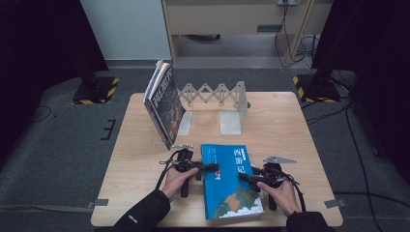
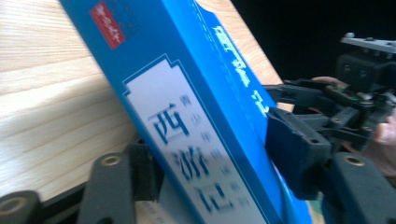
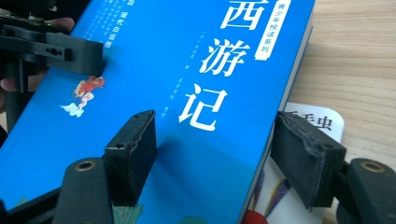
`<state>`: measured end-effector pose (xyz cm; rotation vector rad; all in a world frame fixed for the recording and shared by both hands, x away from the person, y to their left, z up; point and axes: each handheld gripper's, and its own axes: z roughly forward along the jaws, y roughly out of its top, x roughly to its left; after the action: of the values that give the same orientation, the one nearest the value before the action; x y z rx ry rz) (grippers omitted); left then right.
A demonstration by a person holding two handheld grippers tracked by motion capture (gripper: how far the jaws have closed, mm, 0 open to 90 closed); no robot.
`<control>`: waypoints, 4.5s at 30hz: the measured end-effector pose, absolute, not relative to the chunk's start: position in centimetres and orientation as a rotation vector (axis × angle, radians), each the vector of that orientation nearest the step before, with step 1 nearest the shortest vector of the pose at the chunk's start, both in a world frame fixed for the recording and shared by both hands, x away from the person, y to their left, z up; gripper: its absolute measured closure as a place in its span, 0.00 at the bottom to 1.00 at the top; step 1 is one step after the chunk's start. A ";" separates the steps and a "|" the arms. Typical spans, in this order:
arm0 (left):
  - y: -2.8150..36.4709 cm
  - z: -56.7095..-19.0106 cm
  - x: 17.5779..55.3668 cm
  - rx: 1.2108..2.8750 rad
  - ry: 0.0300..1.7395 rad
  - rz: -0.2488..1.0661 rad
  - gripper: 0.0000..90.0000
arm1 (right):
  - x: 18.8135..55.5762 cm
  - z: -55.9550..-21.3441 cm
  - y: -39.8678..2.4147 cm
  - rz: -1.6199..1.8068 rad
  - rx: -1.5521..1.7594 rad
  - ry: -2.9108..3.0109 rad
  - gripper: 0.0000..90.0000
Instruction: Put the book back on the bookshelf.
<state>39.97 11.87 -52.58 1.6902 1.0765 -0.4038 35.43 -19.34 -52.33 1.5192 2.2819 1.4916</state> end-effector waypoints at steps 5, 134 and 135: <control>11.2 -52.4 39.7 1.715 1.088 -0.408 0.52 | 35.5 -52.4 -19.0 1.505 1.510 2.288 0.35; 11.6 -41.8 38.1 1.627 0.884 -0.261 0.68 | 36.1 -50.3 -24.2 1.495 1.401 2.069 0.28; 11.7 -41.5 38.0 1.620 0.878 -0.257 0.68 | 36.2 -50.4 -24.3 1.455 1.404 2.076 0.28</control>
<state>38.02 11.70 -41.46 1.6201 0.8783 -0.2566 36.18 -24.29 -50.41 1.4039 2.0758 1.4554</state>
